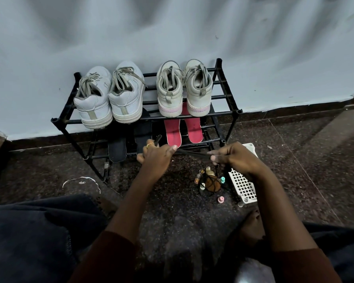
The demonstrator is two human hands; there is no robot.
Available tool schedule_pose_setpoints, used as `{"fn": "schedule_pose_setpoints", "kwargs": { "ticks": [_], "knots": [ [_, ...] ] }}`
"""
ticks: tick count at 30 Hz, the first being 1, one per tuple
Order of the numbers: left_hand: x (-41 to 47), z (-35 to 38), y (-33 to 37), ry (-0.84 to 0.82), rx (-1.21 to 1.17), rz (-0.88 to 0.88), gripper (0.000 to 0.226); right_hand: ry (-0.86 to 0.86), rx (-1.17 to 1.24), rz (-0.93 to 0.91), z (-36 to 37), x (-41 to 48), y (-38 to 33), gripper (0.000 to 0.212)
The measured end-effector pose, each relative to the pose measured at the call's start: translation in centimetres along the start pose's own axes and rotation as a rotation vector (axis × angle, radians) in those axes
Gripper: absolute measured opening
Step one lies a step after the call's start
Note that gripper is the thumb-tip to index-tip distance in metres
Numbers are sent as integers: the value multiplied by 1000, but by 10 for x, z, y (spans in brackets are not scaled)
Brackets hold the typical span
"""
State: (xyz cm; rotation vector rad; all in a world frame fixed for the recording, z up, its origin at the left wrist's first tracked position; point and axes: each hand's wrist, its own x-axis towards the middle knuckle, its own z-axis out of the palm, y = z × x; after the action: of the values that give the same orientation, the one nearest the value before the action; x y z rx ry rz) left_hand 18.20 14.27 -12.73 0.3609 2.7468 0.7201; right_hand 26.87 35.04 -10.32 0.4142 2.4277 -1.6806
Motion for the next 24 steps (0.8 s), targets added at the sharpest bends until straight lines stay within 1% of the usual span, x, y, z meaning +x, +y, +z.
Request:
{"fn": "schedule_pose_setpoints", "kwargs": {
  "ticks": [4,7,9,11,14,17,19,21,22,23,24],
  "knots": [
    [-5,7,8,-30,8,79,40,38,-216,-73,9,3,-9,15],
    [-14,14,25,-114,-125,158,43,28,-278,-126,17,3,-16,16],
    [-21,21,34,-180,-207,166,45,17,-271,-140,21,2,-19,15],
    [-26,27,36,-211,-247,160,45,10,-240,-144,22,1,-20,14],
    [-28,27,39,-204,-321,137,42,27,-138,-104,20,-1,-20,16],
    [-24,25,38,-185,-274,101,42,16,-56,-41,15,-4,-22,20],
    [-23,23,36,-180,-260,76,43,45,-26,-20,10,-6,-24,18],
    [-20,23,30,-181,-306,80,42,92,28,-5,7,-7,-25,17],
    [-18,25,26,-168,-354,119,37,122,43,0,6,-6,-26,16],
    [-17,27,24,-143,-460,166,27,150,27,-5,7,-6,-28,15],
    [-17,27,24,-115,-606,195,16,182,-39,-18,7,-7,-29,13]
  ]
}}
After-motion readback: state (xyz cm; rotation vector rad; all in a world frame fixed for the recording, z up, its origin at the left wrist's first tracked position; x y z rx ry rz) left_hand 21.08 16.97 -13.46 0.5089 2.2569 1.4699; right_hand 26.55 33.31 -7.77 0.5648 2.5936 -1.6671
